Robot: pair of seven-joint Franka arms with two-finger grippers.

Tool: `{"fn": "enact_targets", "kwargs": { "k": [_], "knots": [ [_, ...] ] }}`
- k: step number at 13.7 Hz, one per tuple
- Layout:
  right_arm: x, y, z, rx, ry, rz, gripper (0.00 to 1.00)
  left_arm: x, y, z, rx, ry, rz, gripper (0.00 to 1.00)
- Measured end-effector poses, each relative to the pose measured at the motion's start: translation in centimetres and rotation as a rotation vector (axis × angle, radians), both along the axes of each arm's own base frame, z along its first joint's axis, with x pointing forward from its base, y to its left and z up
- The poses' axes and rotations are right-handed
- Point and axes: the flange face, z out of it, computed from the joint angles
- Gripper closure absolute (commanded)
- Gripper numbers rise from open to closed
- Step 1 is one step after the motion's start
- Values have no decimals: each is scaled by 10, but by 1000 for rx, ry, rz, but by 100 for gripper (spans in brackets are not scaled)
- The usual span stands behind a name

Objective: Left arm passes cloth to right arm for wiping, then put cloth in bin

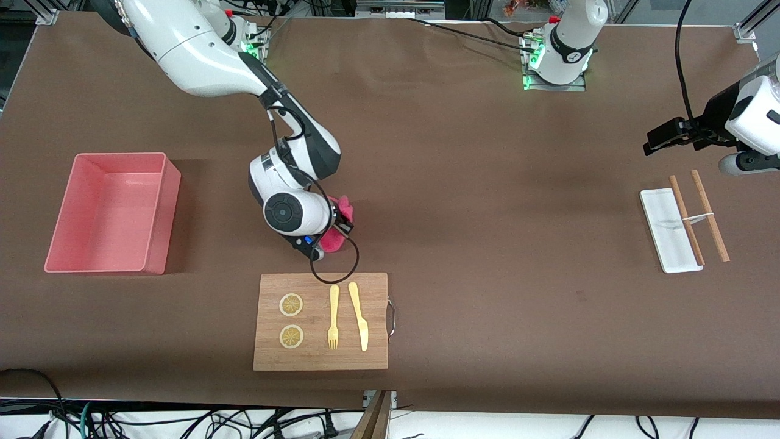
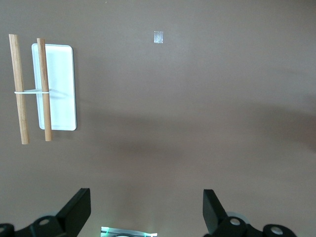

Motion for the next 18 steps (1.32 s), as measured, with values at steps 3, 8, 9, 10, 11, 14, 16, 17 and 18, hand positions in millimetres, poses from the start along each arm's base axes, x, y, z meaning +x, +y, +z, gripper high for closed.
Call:
{"fn": "enact_targets", "kwargs": {
  "k": [3,8,9,10,11,14,16,17,18],
  "knots": [
    [3,14,22,57,11,-56,100,0,1,1,-4,-3,-32,0],
    [17,-51,4,-8,128,19,100,1,26,8,-15,-26,-90,0],
    [21,-74,-2,-20,155,53,100,1,27,10,-15,-31,-89,0],
    [26,-97,-8,-27,177,88,100,1,27,12,-15,-33,-90,0],
    [31,-119,-12,-32,194,122,100,1,27,12,-15,-33,-92,0],
    [45,-186,-20,-34,219,216,100,1,23,11,-16,-31,-100,0],
    [54,-232,-23,-25,215,283,100,2,21,10,-16,-31,-103,0],
    [58,-253,-25,-19,210,316,100,2,21,10,-16,-30,-103,0],
    [60,-273,-25,-13,207,341,100,2,20,9,-16,-30,-105,0]
  ]
}}
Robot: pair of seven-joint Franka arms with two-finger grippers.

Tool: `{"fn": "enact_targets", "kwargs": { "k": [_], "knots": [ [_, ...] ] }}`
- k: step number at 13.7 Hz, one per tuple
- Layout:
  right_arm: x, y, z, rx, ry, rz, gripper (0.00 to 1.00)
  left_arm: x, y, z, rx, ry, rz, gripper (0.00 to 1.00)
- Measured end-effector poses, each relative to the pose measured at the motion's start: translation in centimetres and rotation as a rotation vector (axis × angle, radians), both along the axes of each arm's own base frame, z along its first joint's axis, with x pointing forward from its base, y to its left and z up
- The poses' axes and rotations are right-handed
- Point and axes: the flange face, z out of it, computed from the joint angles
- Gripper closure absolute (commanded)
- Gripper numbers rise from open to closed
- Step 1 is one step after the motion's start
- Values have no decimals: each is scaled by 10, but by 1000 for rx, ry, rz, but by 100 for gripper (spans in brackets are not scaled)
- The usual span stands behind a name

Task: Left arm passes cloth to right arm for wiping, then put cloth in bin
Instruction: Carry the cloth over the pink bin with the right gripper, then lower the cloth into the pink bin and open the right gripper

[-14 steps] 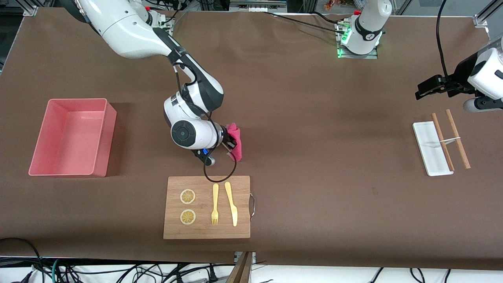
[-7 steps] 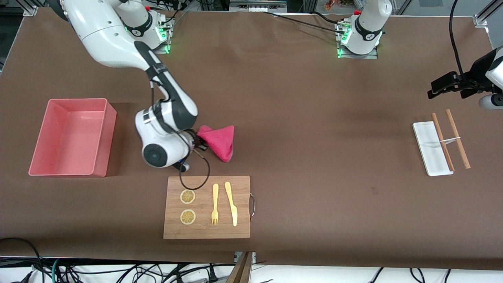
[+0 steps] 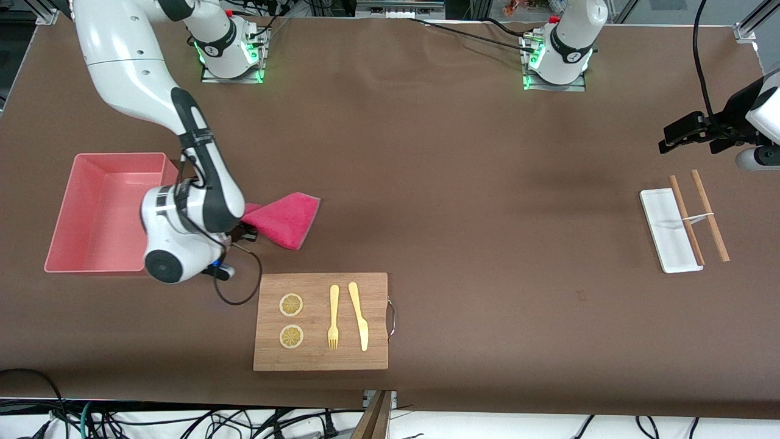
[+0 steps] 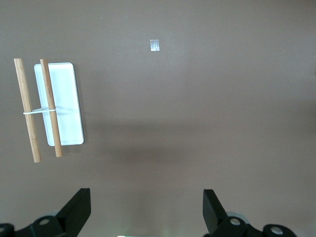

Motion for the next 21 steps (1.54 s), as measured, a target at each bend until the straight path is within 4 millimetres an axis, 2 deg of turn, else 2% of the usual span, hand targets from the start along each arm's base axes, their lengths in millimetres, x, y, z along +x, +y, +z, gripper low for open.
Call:
{"fn": "enact_targets", "kwargs": {
  "k": [5,7,9,11,13,14,16,18,19,21],
  "knots": [
    [10,-79,9,20,-19,168,100,0,-4,-1,0,1,-7,0],
    [15,-99,30,11,-36,217,100,0,-4,-1,0,1,-7,0],
    [15,-101,78,-5,-21,240,100,0,-4,-1,0,1,-8,0],
    [13,-101,141,-7,-10,239,100,0,-5,0,0,1,-8,0],
    [9,-111,201,-9,-18,246,100,1,-5,0,0,1,-9,0],
    [5,-124,225,2,-26,263,100,1,-5,0,0,0,-9,0],
    [-3,-170,253,32,-41,300,100,1,-5,0,0,0,-9,0],
    [-11,-222,259,57,-32,329,100,1,-5,0,0,0,-9,0],
    [-15,-243,253,68,-18,336,100,1,-5,0,0,0,-9,0],
    [-20,-274,228,83,3,339,100,1,-5,0,0,0,-9,0]
  ]
}}
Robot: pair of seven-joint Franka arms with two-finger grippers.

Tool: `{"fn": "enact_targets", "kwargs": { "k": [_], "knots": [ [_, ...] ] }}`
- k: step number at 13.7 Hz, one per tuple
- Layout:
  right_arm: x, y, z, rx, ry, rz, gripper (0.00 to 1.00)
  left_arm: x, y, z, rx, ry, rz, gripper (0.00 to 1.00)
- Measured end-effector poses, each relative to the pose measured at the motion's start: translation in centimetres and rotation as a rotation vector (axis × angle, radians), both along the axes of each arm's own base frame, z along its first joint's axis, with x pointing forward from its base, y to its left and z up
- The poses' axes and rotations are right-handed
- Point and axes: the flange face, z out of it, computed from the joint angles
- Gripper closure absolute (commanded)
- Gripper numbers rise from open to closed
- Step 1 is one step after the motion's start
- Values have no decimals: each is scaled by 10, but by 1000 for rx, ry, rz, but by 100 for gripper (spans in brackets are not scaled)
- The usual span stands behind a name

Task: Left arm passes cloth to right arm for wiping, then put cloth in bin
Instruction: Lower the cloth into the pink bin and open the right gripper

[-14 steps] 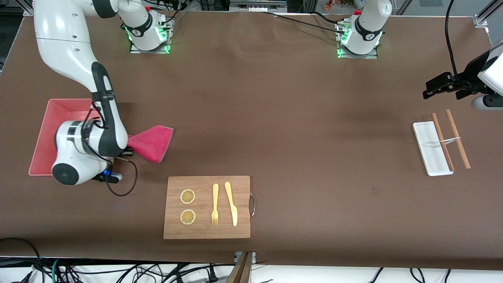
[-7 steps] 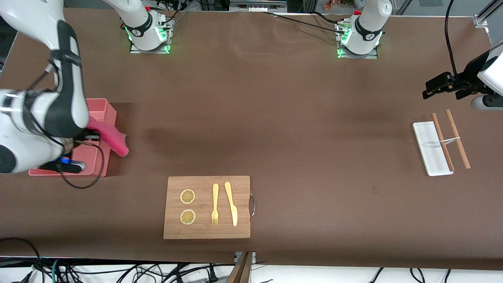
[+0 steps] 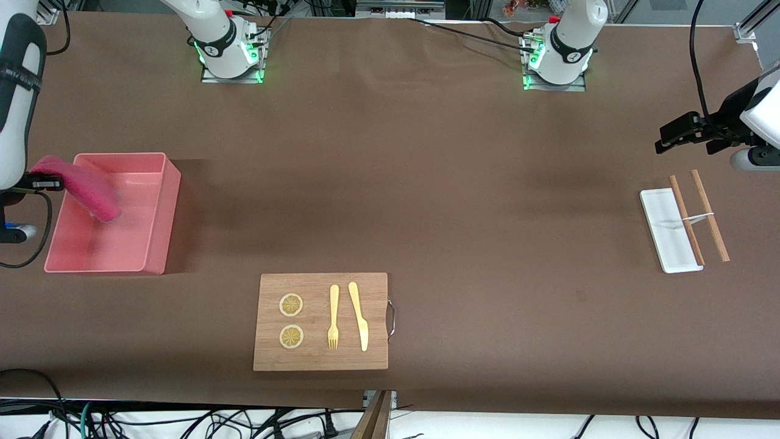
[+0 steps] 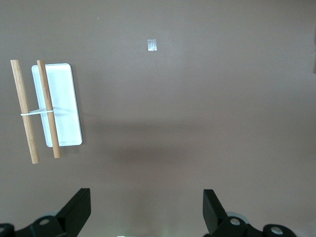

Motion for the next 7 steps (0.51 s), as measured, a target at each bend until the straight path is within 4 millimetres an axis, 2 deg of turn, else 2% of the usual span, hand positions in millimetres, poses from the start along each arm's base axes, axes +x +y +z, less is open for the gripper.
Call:
{"fn": "enact_targets", "kwargs": {
  "k": [2,7],
  "knots": [
    [-3,-14,-35,2,23,-6,100,0,-2,0,0,0,-5,0],
    [-17,-26,-115,-4,27,4,100,0,-8,0,0,0,-15,0]
  ]
}}
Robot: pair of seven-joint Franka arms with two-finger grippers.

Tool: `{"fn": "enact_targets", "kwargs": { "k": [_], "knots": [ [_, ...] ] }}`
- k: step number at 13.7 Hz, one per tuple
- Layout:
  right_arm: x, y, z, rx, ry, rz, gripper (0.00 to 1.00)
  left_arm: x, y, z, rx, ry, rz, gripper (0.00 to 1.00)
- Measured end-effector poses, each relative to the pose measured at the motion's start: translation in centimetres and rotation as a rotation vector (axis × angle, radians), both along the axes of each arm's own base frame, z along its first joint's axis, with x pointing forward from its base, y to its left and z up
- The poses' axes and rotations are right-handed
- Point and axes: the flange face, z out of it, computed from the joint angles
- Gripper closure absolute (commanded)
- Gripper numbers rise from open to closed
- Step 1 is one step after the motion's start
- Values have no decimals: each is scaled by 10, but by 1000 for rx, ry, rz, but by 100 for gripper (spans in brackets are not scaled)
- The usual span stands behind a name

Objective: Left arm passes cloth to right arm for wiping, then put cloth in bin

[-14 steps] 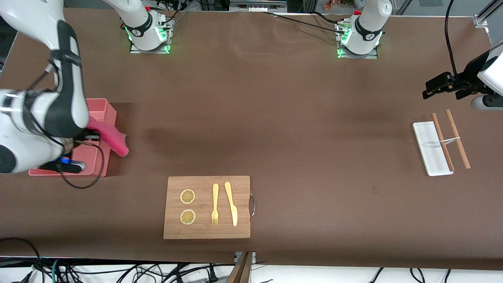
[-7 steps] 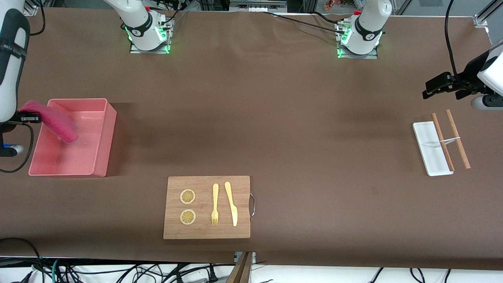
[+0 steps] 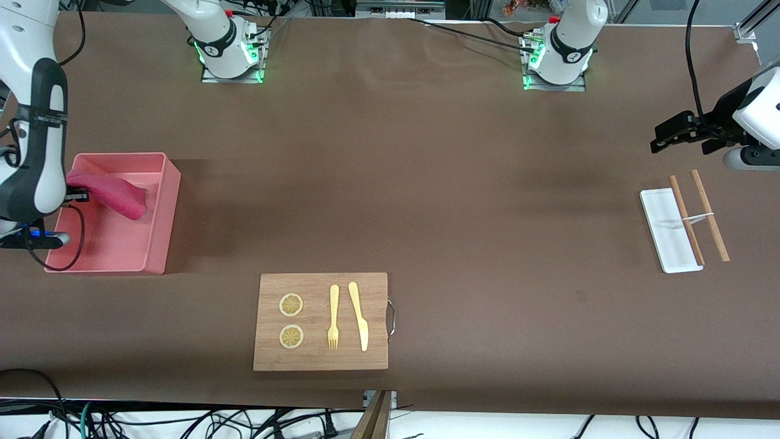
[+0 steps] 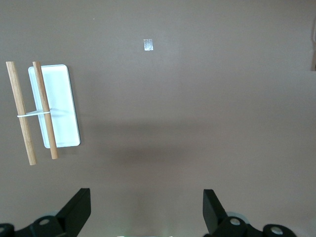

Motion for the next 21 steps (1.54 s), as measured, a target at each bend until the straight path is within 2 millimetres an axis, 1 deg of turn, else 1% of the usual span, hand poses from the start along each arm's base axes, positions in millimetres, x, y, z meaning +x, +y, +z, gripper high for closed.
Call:
{"fn": "enact_targets", "kwargs": {
  "k": [1,3,4,5,7,8,9,10,11,12,14,15,18,20,21],
  "knots": [
    [-3,-3,-15,-4,-9,4,100,0,0,0,0,0,0,0],
    [-2,-5,-36,-17,-40,20,100,0,0,0,0,0,0,0],
    [1,-4,-45,-21,-57,27,67,0,0,0,0,0,0,0],
    [3,-4,-52,-25,-76,33,1,0,0,0,0,0,0,0],
    [8,-4,-61,-35,-110,46,0,0,0,0,0,0,0,0],
    [12,-2,-59,-33,-130,47,0,0,0,0,0,0,0,0],
    [17,1,-49,-27,-156,45,0,0,0,0,0,0,0,0],
    [23,3,-32,-23,-189,47,0,0,0,0,0,0,0,0],
    [28,6,-8,-19,-221,48,0,0,0,0,0,0,0,0],
    [30,9,22,-10,-239,46,0,0,0,0,0,0,0,0],
    [28,19,78,19,-242,40,0,0,0,0,0,0,0,0],
    [25,28,103,37,-243,45,0,0,0,0,0,0,0,0],
    [18,61,167,89,-291,87,0,0,0,0,0,0,0,0],
    [11,85,204,119,-339,130,0,0,0,0,0,0,0,0],
    [7,98,219,123,-352,159,0,0,0,0,0,0,0,0]
  ]
}}
